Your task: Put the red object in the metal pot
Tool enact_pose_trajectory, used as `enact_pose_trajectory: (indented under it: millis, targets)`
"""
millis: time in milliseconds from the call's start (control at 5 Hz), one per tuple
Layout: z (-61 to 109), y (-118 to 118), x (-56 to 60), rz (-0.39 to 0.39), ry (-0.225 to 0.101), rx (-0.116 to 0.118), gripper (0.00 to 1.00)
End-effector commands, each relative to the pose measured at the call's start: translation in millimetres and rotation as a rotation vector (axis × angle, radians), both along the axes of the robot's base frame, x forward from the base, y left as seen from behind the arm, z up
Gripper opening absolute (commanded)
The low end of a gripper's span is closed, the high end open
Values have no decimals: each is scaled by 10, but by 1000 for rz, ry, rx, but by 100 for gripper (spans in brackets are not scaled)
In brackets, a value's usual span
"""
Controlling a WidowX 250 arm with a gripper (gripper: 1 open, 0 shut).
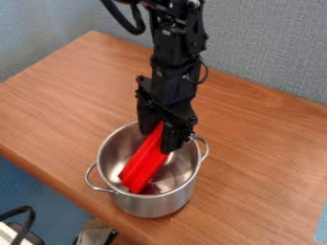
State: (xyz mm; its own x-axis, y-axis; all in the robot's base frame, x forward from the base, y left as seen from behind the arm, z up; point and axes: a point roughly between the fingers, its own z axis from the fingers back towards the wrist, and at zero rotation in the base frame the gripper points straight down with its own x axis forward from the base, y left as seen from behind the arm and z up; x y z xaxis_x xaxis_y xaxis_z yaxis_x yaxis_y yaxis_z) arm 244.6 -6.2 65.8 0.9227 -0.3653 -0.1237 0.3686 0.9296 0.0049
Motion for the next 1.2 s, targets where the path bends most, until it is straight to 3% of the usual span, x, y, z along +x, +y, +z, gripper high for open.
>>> enact_pose_trajectory:
  millis: [0,1000]
  targets:
    - [181,37,66,8,-59,2,0]
    - [362,94,80,38,-89,-5,0]
